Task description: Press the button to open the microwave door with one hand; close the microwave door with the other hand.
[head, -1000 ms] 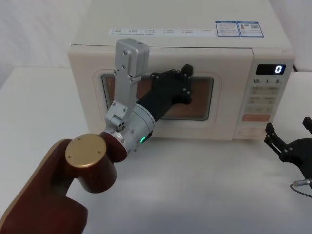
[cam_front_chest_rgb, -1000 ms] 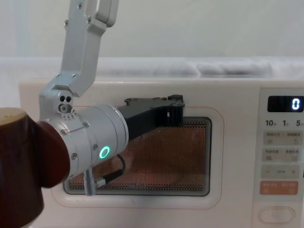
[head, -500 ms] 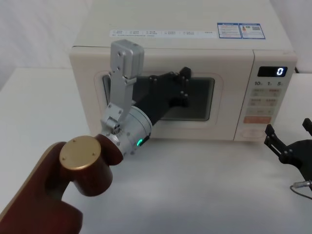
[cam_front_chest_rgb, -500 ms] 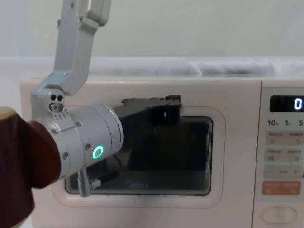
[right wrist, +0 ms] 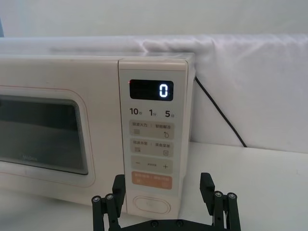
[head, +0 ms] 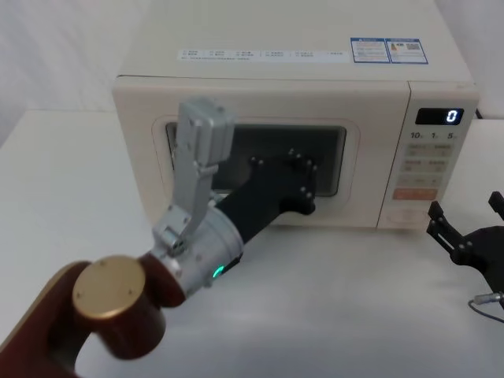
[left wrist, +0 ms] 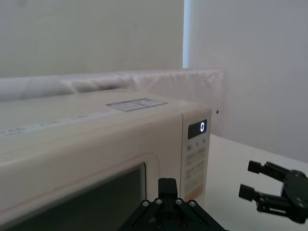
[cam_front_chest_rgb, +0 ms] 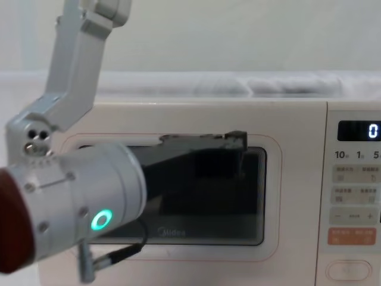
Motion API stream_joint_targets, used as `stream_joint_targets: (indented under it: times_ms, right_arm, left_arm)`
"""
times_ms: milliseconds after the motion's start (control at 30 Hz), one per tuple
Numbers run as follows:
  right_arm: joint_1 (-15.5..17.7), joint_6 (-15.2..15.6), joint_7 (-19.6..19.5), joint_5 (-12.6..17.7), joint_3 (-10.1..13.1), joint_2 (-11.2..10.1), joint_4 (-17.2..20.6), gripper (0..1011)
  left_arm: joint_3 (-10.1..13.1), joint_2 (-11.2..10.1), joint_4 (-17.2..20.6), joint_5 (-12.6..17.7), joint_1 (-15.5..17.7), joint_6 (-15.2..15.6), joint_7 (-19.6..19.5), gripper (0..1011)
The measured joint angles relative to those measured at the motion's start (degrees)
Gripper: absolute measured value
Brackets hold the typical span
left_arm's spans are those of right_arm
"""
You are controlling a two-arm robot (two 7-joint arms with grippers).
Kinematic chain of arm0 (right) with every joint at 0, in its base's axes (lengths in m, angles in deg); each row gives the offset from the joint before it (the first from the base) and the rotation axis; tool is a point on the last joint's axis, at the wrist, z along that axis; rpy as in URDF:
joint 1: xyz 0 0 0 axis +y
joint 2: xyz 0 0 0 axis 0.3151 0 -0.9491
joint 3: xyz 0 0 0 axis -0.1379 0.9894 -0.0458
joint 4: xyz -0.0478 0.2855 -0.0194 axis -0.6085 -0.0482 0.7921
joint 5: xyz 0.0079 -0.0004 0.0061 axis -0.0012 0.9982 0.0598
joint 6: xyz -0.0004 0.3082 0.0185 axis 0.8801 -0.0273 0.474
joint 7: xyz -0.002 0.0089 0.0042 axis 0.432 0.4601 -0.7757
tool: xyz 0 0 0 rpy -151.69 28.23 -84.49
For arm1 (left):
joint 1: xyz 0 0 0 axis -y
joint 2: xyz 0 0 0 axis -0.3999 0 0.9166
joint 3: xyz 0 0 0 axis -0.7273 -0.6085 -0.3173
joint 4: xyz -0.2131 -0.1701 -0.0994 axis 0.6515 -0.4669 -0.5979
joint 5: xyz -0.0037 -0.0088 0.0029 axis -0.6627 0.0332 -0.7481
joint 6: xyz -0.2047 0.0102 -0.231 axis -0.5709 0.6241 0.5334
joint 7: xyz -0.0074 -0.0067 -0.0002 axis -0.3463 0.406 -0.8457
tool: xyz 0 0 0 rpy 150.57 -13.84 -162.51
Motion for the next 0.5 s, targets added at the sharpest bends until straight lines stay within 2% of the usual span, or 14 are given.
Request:
stream_joint_targets:
  times_ms: [33, 67, 167, 300, 367, 400, 467, 500]
  right_arm:
    - [0.0, 0.0, 0.0, 0.0, 0.0, 0.0, 0.0, 1002]
    - [0.0, 0.0, 0.0, 0.0, 0.0, 0.0, 0.0, 1002]
    - [0.0, 0.0, 0.0, 0.0, 0.0, 0.0, 0.0, 1002]
    - [0.0, 0.0, 0.0, 0.0, 0.0, 0.0, 0.0, 1002]
    - [0.0, 0.0, 0.0, 0.0, 0.0, 0.0, 0.0, 1002]
    - [0.0, 0.0, 0.0, 0.0, 0.0, 0.0, 0.0, 1002]
    - [0.0, 0.0, 0.0, 0.0, 0.0, 0.0, 0.0, 1002]
    - [0.0, 0.0, 0.0, 0.0, 0.0, 0.0, 0.0, 1002]
  left_arm:
    - [0.0, 0.0, 0.0, 0.0, 0.0, 0.0, 0.0, 0]
    - [-0.4, -0.8, 1.5, 0.1, -1.8, -0.5, 0.7, 0]
    - [-1.2, -1.6, 3.1, 0.1, -4.0, -0.9, 1.4, 0]
    - [-3.2, -2.9, 6.0, -0.5, -8.6, -1.5, 2.9, 0]
    - [-4.3, -3.4, 7.5, -0.9, -10.9, -1.7, 3.8, 0]
    - [-4.3, -3.4, 7.5, -0.9, -10.9, -1.7, 3.8, 0]
    - [-5.9, -3.6, 9.4, -1.2, -13.9, -1.9, 5.2, 0]
    - [-5.9, -3.6, 9.4, -1.2, -13.9, -1.9, 5.2, 0]
